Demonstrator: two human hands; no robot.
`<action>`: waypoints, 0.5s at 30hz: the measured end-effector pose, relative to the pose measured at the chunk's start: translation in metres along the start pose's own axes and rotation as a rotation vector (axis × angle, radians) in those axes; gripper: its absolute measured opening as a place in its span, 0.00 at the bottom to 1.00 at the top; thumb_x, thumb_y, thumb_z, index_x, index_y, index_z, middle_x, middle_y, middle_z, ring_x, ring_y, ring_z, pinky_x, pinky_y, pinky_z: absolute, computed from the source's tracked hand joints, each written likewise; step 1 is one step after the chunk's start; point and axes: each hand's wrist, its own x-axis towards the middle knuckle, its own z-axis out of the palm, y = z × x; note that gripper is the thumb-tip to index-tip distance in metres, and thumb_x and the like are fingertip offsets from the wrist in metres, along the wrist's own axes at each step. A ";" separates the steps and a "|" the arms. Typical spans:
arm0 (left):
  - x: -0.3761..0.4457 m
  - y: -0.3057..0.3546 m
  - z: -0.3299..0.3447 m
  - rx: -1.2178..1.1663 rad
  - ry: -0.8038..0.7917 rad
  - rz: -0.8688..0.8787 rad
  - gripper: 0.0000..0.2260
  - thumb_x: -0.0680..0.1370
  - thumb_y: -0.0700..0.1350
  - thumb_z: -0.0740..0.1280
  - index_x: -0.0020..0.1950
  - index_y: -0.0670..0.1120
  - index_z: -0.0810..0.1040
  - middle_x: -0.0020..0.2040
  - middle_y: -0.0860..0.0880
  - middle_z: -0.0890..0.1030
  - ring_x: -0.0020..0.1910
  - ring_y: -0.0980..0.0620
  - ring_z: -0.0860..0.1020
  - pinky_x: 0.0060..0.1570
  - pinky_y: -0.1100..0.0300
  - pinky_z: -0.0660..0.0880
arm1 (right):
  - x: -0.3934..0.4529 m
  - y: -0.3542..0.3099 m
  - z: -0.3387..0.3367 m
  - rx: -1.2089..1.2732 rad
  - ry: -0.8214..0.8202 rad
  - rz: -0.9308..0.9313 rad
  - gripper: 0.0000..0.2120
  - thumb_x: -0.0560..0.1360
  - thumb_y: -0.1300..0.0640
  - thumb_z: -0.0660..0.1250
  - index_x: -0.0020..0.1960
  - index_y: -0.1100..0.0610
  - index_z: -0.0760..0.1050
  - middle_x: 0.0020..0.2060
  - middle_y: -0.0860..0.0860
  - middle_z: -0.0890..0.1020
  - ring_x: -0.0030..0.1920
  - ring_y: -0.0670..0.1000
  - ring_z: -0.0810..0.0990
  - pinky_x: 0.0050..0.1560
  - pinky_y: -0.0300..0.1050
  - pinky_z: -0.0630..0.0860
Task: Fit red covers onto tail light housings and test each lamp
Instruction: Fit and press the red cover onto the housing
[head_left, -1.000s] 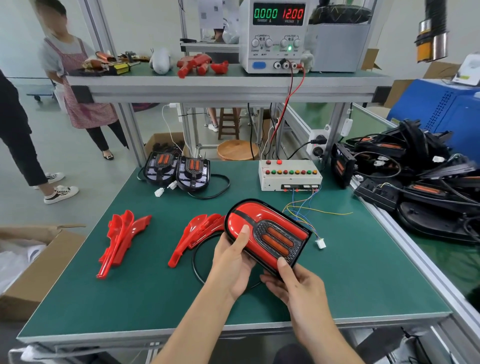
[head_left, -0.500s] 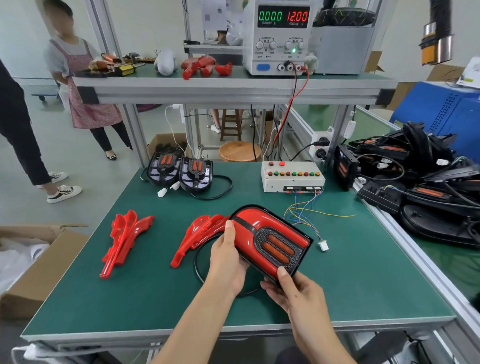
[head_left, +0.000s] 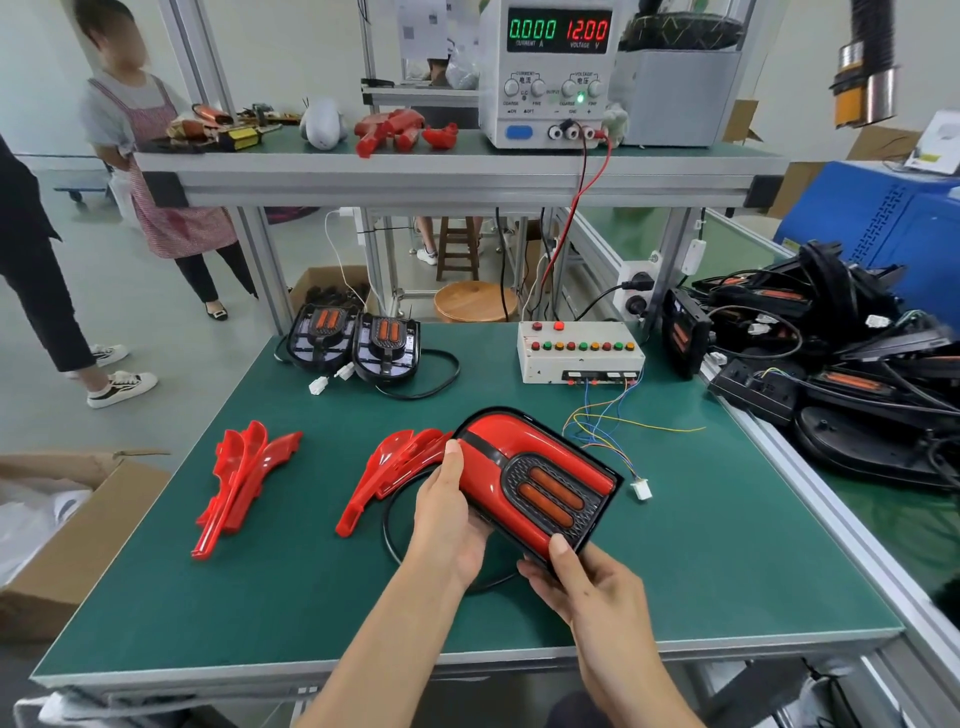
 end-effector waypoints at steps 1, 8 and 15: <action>0.000 0.001 0.000 -0.007 -0.005 0.000 0.18 0.83 0.55 0.64 0.64 0.44 0.81 0.55 0.44 0.87 0.51 0.47 0.87 0.41 0.52 0.84 | 0.000 0.000 0.001 0.004 -0.001 0.005 0.10 0.81 0.57 0.67 0.58 0.60 0.83 0.49 0.59 0.87 0.50 0.59 0.88 0.47 0.39 0.83; 0.000 0.001 0.002 0.043 -0.012 0.025 0.14 0.83 0.53 0.65 0.60 0.45 0.82 0.55 0.45 0.87 0.49 0.48 0.87 0.49 0.50 0.83 | -0.002 -0.006 -0.003 -0.035 -0.018 0.089 0.10 0.81 0.55 0.68 0.58 0.59 0.82 0.49 0.57 0.88 0.49 0.59 0.88 0.45 0.43 0.84; -0.001 -0.002 -0.004 0.145 0.004 0.105 0.12 0.83 0.52 0.65 0.61 0.48 0.82 0.52 0.50 0.88 0.49 0.51 0.86 0.62 0.46 0.79 | -0.010 -0.024 -0.017 -0.684 0.384 -0.220 0.22 0.70 0.31 0.64 0.52 0.46 0.70 0.40 0.50 0.77 0.40 0.50 0.79 0.42 0.48 0.70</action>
